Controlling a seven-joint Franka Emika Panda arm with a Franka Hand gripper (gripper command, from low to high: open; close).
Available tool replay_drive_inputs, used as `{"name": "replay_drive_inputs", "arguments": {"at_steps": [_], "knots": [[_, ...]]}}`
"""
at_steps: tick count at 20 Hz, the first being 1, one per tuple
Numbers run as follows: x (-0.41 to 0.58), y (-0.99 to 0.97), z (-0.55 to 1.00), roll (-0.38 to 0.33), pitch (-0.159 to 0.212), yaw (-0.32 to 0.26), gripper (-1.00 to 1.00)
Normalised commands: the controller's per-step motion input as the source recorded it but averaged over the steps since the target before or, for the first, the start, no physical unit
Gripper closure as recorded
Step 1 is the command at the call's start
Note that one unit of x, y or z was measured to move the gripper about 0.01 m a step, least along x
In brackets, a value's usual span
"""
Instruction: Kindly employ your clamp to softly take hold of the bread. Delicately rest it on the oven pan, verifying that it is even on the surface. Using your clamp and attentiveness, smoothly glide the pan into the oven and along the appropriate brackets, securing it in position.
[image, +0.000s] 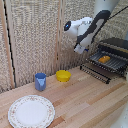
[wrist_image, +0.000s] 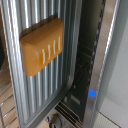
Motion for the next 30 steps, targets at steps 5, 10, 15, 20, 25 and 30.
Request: {"name": "replay_drive_inputs", "arguments": {"at_steps": [5,10,15,20,25,30], "knots": [[0.007,0.59,-0.18,-0.307,0.077,0.006,-1.0],[-0.15,0.53,-0.31,-0.241,-0.007,-0.022,-1.0],[-0.434,0.06,-0.2,-0.18,-0.148,-0.103,-1.0],[-0.59,-0.34,-0.01,-0.073,-0.104,-0.015,-1.0],[-0.446,-0.45,-0.13,-0.003,-0.009,0.047,-1.0],[-0.224,-0.53,-0.21,0.023,0.037,0.062,-1.0]]}}
